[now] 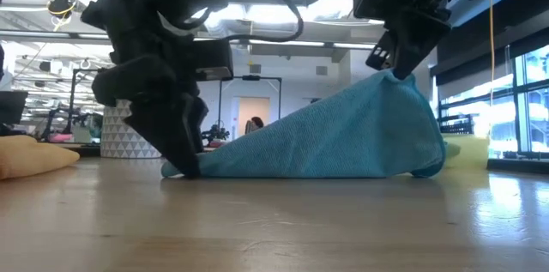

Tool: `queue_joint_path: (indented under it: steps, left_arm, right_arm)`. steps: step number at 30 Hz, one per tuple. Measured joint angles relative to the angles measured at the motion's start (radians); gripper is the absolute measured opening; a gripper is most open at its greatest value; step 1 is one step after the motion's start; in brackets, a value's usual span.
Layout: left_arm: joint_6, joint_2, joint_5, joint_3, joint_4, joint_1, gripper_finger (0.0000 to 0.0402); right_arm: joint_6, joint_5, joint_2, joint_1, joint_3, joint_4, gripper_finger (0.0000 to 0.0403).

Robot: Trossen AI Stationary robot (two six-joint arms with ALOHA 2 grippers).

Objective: Fold microfiber towels
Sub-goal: Fold the right blue microfiber towel

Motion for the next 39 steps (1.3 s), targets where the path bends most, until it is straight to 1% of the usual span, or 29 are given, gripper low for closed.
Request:
queue_joint_path:
  steps: [3,6,9,11,12,13,16,19,22,25,27,31,34,35,36,39]
  left_arm:
    - [-0.01,0.004,0.014,0.04,-0.062,0.0,0.0166]
    - [0.004,0.008,0.032,0.091,-0.166,-0.002,0.0135]
    - [0.036,0.009,0.037,0.145,-0.269,0.003,0.0081]
    - [0.049,0.009,0.047,0.172,-0.34,0.013,0.0037]
    - [0.054,0.009,0.059,0.185,-0.377,0.021,0.002]
    - [0.056,0.009,0.07,0.2,-0.411,0.031,0.001]
    - [0.074,0.006,0.066,0.25,-0.525,0.061,0.0006]
    - [0.129,0.003,0.03,0.3,-0.63,0.104,0.0002]
    - [0.196,-0.022,-0.036,0.347,-0.726,0.164,0.0001]
    - [0.248,-0.071,-0.115,0.404,-0.818,0.244,0.0001]
    - [0.279,-0.117,-0.146,0.435,-0.838,0.306,0.0001]
    - [0.353,-0.204,-0.183,0.471,-0.869,0.421,0.0]
    - [0.381,-0.251,-0.241,0.493,-0.899,0.494,0.0]
    - [0.381,-0.268,-0.243,0.493,-0.897,0.516,0.0]
    - [0.377,-0.284,-0.231,0.491,-0.894,0.535,0.0]
    - [0.375,-0.304,-0.136,0.459,-0.883,0.565,0.0]
  right_arm:
    - [0.0,-0.001,0.0,-0.013,0.0,0.0,0.0008]
    - [0.0,-0.014,0.0,-0.03,0.0,0.001,0.0012]
    - [-0.001,-0.021,-0.001,-0.048,0.0,0.001,0.001]
    - [-0.005,-0.029,-0.009,-0.062,0.0,0.003,0.0006]
    - [-0.005,-0.033,-0.014,-0.07,0.001,0.009,0.0005]
    - [-0.005,-0.032,-0.021,-0.077,0.001,0.011,0.0005]
    - [-0.006,-0.017,-0.052,-0.104,0.001,0.014,0.0007]
    - [-0.024,0.053,-0.085,-0.13,0.009,0.008,0.0007]
    - [-0.088,0.146,-0.1,-0.15,0.05,-0.032,0.0005]
    - [-0.15,0.266,-0.1,-0.161,0.114,-0.073,0.0007]
    - [-0.184,0.337,-0.099,-0.168,0.154,-0.081,0.0008]
    - [-0.225,0.436,-0.098,-0.189,0.211,-0.084,0.0009]
    - [-0.237,0.554,-0.097,-0.201,0.233,-0.074,0.001]
    - [-0.238,0.563,-0.097,-0.204,0.234,-0.071,0.001]
    - [-0.238,0.541,-0.097,-0.21,0.23,-0.06,0.001]
    - [-0.24,0.358,-0.095,-0.232,0.187,-0.058,0.001]
